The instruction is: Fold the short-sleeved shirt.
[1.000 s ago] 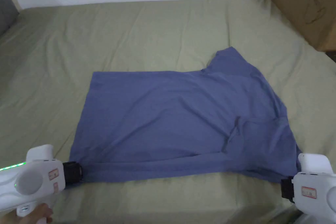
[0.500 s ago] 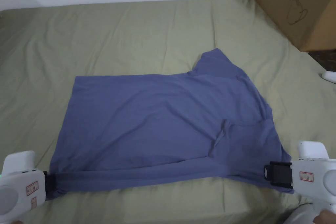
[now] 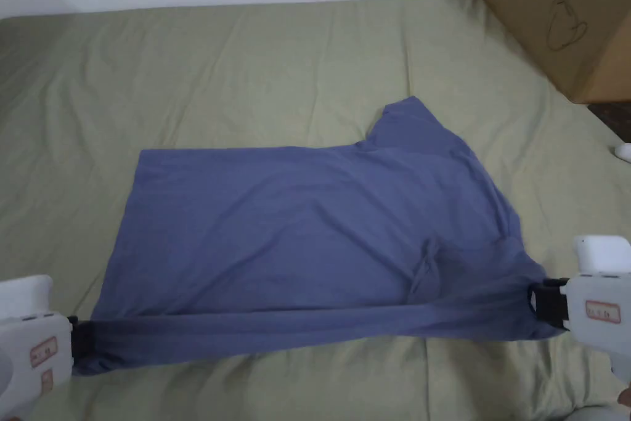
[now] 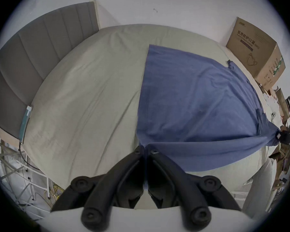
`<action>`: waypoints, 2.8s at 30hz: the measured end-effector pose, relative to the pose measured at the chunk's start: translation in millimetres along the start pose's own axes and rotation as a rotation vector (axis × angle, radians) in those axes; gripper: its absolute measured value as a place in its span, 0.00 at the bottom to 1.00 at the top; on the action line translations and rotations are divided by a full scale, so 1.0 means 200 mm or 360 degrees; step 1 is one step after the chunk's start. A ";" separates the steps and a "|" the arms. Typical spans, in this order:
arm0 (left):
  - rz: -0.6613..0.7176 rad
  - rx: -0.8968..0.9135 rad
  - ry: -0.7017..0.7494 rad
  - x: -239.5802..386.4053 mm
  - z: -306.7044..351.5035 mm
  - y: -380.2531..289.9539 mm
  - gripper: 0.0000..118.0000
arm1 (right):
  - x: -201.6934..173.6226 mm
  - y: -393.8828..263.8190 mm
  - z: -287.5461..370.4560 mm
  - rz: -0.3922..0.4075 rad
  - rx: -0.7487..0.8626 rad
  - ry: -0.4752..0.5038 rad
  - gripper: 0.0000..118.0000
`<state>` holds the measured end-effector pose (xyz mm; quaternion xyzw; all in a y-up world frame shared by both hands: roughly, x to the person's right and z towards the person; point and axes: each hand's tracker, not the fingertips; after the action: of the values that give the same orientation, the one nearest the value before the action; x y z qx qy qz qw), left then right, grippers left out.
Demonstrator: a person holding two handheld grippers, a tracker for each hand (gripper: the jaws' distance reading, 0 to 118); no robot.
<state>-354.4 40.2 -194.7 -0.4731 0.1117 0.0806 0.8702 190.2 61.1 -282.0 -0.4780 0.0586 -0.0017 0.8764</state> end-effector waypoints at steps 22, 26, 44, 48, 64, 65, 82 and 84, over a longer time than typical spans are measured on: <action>-0.0043 -0.0041 -0.0005 0.10 -0.29 0.39 0.77 | -0.02 0.40 -0.33 -0.0008 -0.0011 -0.0057 0.60; 0.0003 0.0002 -0.0010 0.06 -0.16 0.22 0.00 | -0.04 0.23 -0.18 -0.0009 0.0034 -0.0083 0.00; 0.0090 -0.0172 0.0028 0.06 -0.38 0.06 0.71 | 0.02 -0.20 -0.13 -0.0177 -0.0116 -0.0096 0.00; 0.0041 -0.0145 0.0005 0.09 -0.35 0.11 0.04 | 0.04 -0.18 -0.16 -0.0218 -0.0095 -0.0079 0.10; -0.0130 -0.0139 0.0054 0.12 -0.31 0.16 0.04 | 0.09 0.06 -0.37 -0.0310 -0.0119 0.0003 0.09; -0.0143 -0.0134 0.0068 0.13 -0.29 0.16 0.04 | 0.06 0.07 -0.34 -0.0334 -0.0123 -0.0036 0.09; -0.0109 -0.0204 0.0077 -0.01 -0.02 -0.18 0.03 | 0.16 -0.26 -0.11 -0.0164 -0.0222 -0.0114 0.09; -0.0095 -0.0283 0.0076 -0.01 -0.05 -0.27 0.03 | 0.17 -0.35 -0.15 -0.0208 -0.0302 -0.0106 0.09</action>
<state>-345.2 1.7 -155.9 -0.5535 0.1106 0.0529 0.8238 223.9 -3.9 -243.3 -0.5615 -0.0018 -0.0374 0.8267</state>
